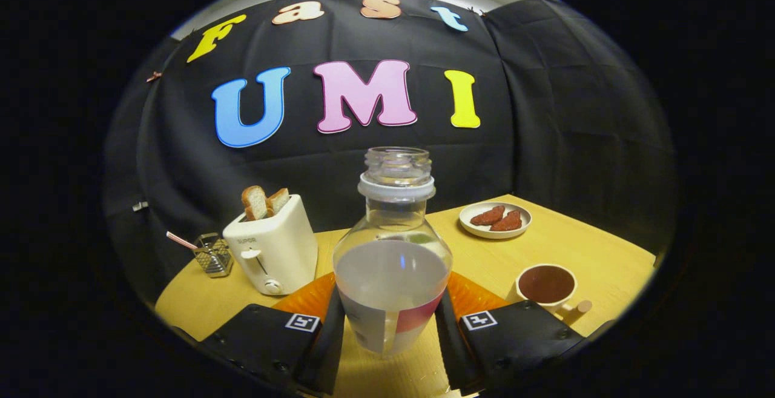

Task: Take the bottle from table, then pour the juice into the cup, finally place the bottle on the coaster

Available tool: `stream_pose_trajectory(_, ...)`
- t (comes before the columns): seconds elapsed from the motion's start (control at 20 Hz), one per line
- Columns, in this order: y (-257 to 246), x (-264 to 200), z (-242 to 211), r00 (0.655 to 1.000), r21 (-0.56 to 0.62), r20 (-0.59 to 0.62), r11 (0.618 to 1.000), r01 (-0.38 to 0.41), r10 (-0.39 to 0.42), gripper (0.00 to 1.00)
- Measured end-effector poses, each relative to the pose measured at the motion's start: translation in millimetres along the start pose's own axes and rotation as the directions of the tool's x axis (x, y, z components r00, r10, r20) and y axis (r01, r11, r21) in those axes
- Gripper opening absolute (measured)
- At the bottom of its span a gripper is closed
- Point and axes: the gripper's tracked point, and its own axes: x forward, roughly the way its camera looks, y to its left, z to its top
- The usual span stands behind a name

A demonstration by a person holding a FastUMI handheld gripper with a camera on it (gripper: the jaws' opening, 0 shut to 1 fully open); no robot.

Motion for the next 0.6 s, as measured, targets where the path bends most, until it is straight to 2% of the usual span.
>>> stream_pose_trajectory(0.3, 15, 55, -2, 0.999, -0.156, 0.047, 0.988, -0.007, 0.015, 0.70)
stream_pose_trajectory(0.6, 19, 91, -38, 1.000, -0.142, -0.005, 0.990, 0.008, -0.009, 0.71)
